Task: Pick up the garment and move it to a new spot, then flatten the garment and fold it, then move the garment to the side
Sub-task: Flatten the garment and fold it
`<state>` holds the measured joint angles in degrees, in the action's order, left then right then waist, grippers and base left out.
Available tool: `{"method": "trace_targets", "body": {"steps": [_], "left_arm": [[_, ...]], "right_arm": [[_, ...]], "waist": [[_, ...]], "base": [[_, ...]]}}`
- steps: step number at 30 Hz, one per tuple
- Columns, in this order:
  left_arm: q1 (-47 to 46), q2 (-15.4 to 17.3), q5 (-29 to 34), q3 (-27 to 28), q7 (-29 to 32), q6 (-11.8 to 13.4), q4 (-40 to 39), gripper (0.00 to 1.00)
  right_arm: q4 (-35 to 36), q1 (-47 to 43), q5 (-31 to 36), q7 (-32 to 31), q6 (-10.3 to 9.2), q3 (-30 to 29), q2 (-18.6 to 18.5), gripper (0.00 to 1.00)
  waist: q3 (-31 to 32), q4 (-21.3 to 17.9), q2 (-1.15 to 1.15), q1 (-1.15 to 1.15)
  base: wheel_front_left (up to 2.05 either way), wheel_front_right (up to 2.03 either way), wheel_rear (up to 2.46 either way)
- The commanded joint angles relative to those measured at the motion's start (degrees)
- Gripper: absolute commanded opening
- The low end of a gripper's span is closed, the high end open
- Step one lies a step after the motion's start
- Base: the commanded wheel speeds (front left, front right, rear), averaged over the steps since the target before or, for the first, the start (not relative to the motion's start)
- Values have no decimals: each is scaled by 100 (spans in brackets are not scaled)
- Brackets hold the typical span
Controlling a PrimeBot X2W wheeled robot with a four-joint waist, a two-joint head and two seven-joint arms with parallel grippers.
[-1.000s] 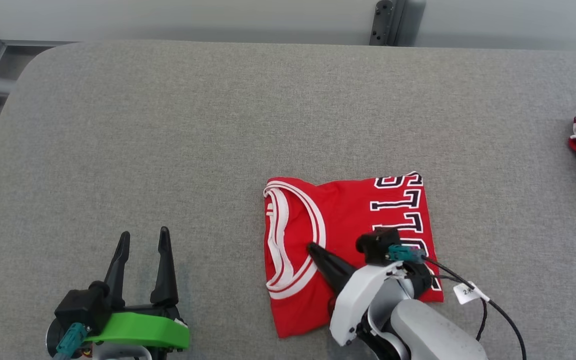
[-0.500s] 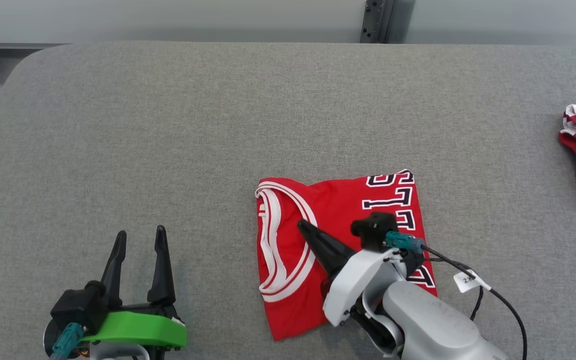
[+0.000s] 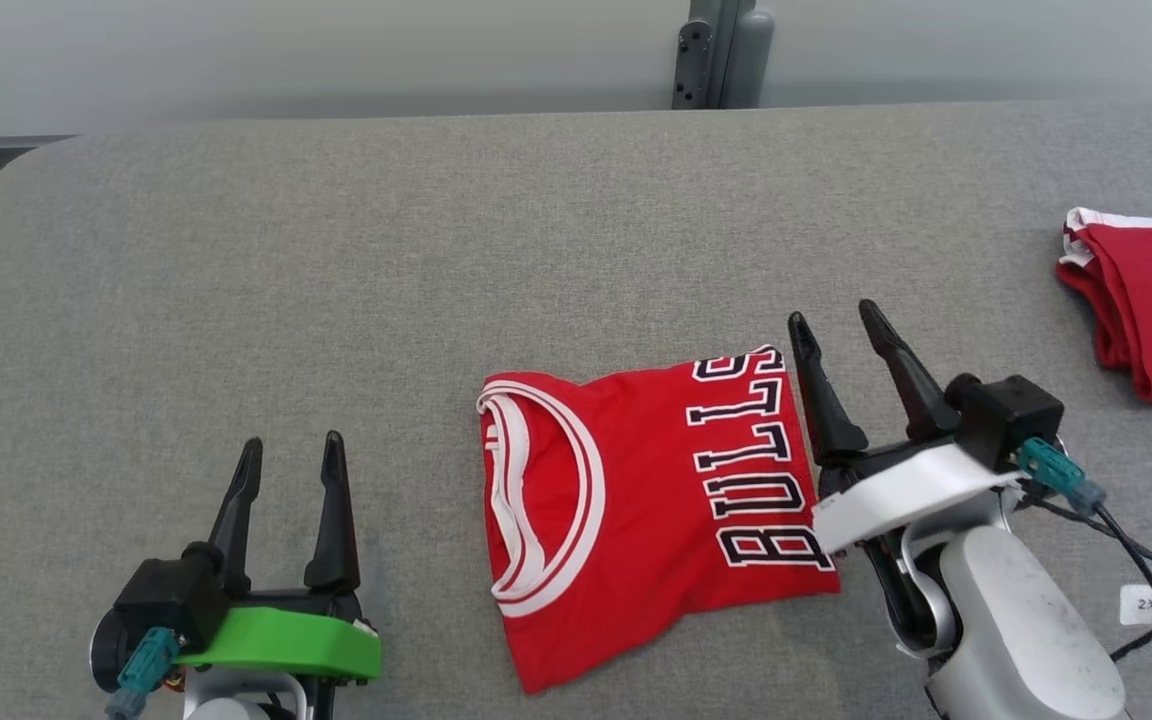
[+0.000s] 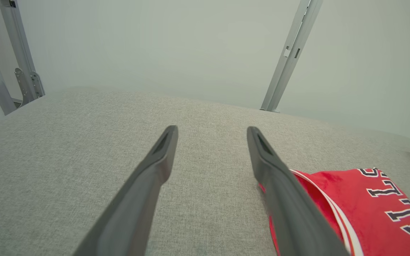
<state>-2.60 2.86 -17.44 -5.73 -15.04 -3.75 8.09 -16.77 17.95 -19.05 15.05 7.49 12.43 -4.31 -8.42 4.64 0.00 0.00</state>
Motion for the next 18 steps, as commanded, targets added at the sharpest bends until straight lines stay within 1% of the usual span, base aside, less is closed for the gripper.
{"method": "trace_targets", "body": {"steps": [1, 10, 18], "left_arm": [[-39, 8, -16, -10, -16, 29, -11, 100], [178, 8, -82, 20, -16, 79, -19, 100], [320, 8, -84, 79, -16, 128, -61, 100]], "right_arm": [[163, -192, 145, 13, -1, -148, 36, 100], [806, -970, 517, 13, -1, -711, 131, 100], [935, -1249, 329, 14, -1, -811, 138, 100]], "waist": [[53, -65, 0, 0], [208, -204, 0, 0], [297, -305, 0, 0]], "base": [[0, 0, 0], [0, 0, 0], [0, 0, 0]]}}
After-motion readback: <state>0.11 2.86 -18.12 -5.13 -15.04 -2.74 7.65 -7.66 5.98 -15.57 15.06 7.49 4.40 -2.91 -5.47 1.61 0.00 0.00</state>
